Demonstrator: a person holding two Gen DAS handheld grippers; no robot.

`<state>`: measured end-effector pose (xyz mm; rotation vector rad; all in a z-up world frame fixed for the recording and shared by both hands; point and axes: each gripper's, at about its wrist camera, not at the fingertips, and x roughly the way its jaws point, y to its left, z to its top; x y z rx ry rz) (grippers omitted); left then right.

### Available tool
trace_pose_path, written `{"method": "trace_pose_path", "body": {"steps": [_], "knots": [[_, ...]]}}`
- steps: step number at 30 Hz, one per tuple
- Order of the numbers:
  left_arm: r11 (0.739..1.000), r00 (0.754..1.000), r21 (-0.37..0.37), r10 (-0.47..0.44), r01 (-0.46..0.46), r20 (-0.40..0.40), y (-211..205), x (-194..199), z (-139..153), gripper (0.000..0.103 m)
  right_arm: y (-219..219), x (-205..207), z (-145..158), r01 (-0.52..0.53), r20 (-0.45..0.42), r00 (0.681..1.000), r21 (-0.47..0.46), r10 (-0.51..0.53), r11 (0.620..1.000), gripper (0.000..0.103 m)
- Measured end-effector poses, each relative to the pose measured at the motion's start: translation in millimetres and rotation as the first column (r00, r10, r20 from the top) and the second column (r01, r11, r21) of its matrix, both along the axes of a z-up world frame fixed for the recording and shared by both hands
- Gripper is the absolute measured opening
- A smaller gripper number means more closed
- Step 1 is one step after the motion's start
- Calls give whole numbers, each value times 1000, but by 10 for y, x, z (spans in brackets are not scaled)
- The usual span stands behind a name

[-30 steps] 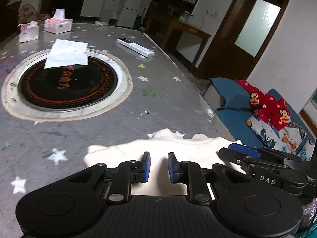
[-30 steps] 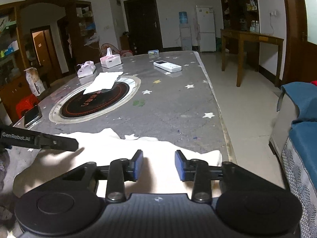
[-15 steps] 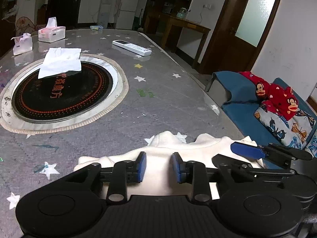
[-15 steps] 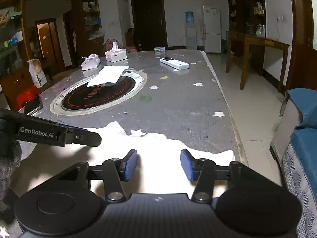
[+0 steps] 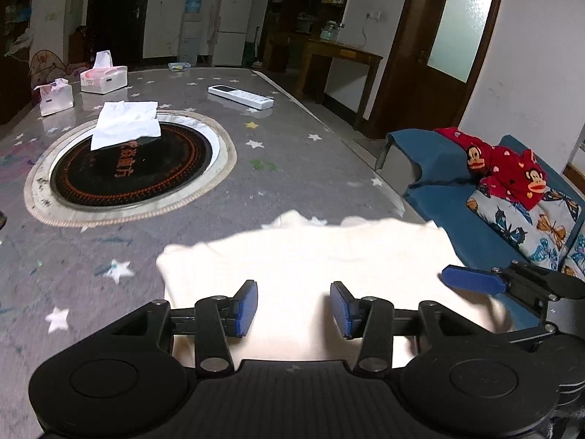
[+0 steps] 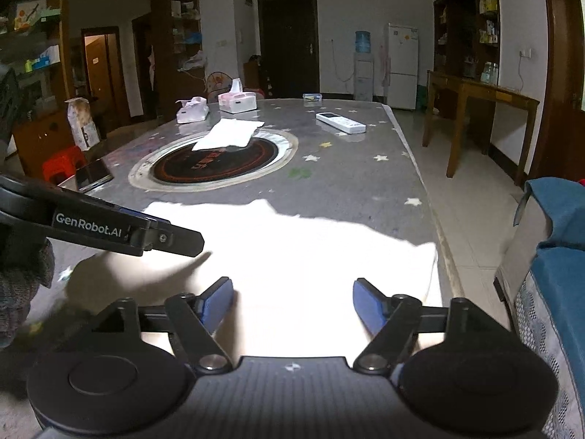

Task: Fold clothes

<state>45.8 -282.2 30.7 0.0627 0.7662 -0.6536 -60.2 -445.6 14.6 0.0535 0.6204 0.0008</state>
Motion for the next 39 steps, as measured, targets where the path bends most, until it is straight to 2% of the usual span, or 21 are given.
{"method": "trace_pose_path", "body": {"steps": [5, 14, 16, 21, 39], "knots": [[1000, 1000, 17, 5, -5, 21, 68, -171, -8, 51, 55, -155, -29, 13, -4, 1000, -10, -13, 1000, 80], [999, 999, 32, 19, -21, 48, 181, -425, 20, 62, 151, -345, -25, 34, 12, 999, 9, -34, 999, 92], [999, 999, 35, 21, -22, 50, 200, -473, 11, 66, 171, -382, -20, 42, 16, 999, 7, -42, 999, 98], [999, 998, 31, 23, -25, 56, 249, -598, -7, 71, 232, -483, 1, 59, 30, 998, -2, -59, 998, 103], [999, 993, 18, 42, -44, 109, 440, -993, 63, 98, 426, -911, 16, 102, 86, 991, 11, -103, 995, 103]]}}
